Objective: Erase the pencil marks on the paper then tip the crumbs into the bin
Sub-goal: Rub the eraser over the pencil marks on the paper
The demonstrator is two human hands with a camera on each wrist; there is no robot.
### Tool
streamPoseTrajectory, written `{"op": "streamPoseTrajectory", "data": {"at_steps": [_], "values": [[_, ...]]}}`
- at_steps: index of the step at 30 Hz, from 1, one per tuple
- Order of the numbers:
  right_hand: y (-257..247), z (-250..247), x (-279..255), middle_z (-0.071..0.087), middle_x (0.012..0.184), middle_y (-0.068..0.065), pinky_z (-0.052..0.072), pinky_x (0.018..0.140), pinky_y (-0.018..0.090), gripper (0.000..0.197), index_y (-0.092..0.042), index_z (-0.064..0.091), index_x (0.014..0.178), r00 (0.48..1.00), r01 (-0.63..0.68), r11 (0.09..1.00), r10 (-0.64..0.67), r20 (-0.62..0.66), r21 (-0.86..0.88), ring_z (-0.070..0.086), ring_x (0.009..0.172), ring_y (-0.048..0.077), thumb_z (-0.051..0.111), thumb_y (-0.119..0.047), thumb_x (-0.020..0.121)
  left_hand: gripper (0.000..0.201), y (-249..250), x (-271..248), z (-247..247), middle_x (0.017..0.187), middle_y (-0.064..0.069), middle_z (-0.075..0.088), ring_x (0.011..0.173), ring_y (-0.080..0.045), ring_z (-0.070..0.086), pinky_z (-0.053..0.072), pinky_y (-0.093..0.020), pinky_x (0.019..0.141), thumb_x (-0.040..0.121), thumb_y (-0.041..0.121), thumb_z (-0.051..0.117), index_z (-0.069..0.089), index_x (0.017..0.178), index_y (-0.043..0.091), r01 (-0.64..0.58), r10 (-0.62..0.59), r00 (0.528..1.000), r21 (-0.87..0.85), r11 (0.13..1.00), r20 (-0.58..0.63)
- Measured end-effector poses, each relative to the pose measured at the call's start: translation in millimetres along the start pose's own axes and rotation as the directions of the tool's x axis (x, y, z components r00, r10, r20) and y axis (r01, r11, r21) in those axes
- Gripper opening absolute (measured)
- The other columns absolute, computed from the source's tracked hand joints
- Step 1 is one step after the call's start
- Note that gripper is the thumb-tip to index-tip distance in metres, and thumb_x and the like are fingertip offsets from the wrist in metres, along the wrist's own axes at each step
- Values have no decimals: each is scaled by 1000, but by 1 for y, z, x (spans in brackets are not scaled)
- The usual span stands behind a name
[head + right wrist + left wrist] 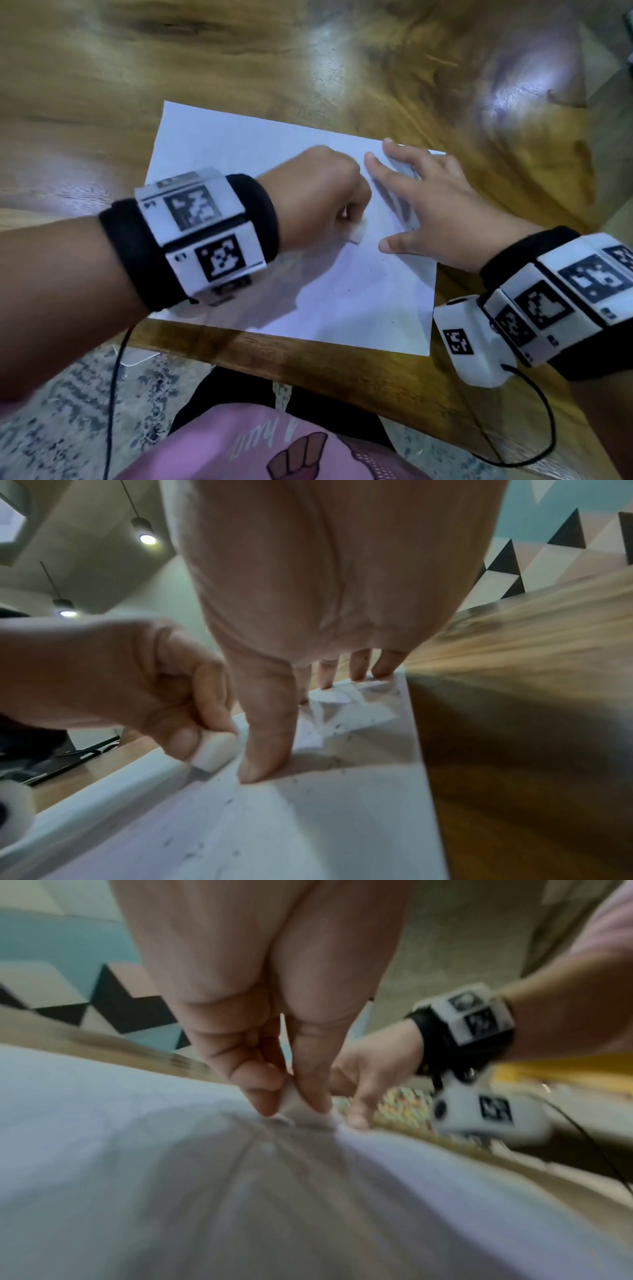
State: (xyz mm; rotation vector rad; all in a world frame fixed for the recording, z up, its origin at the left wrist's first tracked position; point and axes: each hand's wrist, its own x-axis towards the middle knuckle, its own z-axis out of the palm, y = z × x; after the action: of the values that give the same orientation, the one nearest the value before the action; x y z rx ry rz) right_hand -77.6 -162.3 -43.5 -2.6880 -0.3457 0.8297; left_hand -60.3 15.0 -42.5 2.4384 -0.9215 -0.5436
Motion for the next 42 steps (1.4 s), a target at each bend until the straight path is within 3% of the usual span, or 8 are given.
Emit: {"op": "streamPoseTrajectory", "data": {"at_steps": [6,13,19,25,31,34,37,42], "values": [[1,0,1,-5,151,-25,5,101,17,98,-45,5,144,1000,-4,1000,4,1,0,-1,132,2,73,-36,74,17,-3,-50,39,56,11,60,62,-4,57,54,-35,74,77,10,61,62,62,18,7,1,970,-33,999,244],[-1,0,1,-5,153,-20,6,107,22,99,-44,6,145,1000,-9,1000,9,-7,-17,1,134,9,74,-35,73,15,7,2,6,66,2,48,64,-17,43,30,-24,63,77,26,66,63,66,16,-1,1,1000,-55,999,1],[0,-1,1,-5,152,-23,8,109,24,98,-45,5,144,1000,-8,1000,8,2,-4,0,131,2,73,-35,74,4,3,-41,29,76,11,54,71,-9,56,47,-26,66,76,15,61,64,73,16,-46,83,950,-128,991,302],[0,1,2,-4,153,-21,6,105,20,99,-44,7,144,1000,4,1000,-4,-20,-9,2,129,2,75,-34,73,12,8,3,10,71,0,49,67,-21,48,33,-29,62,78,18,60,60,67,15,-58,59,997,-29,998,46],[1,-1,0,-6,151,-24,4,101,17,98,-45,4,144,1000,-1,1000,1,8,-2,-2,128,-2,72,-35,75,11,13,-48,33,67,6,39,66,-18,49,33,-28,51,71,8,54,50,63,15,-97,102,934,-31,995,343],[0,0,0,-6,152,-23,5,101,18,98,-45,4,144,1000,7,1000,-7,5,-8,-1,127,-2,72,-36,74,7,1,-35,24,65,6,48,71,-19,56,43,-31,62,75,15,58,63,70,15,-16,37,972,-90,996,233],[0,-1,0,-6,152,-23,4,100,17,98,-45,5,144,1000,-4,1000,4,12,-6,0,127,-3,73,-36,74,17,-4,-7,5,62,8,38,64,-17,42,29,-26,60,78,24,63,61,65,14,-57,57,998,-12,998,26],[-1,-2,0,-6,151,-25,4,100,16,98,-46,4,144,1000,-16,1000,16,23,-4,-1,128,-1,73,-36,74,13,0,-35,17,70,6,48,65,-15,51,42,-28,60,78,19,61,60,66,14,-80,93,979,-80,994,179]]}}
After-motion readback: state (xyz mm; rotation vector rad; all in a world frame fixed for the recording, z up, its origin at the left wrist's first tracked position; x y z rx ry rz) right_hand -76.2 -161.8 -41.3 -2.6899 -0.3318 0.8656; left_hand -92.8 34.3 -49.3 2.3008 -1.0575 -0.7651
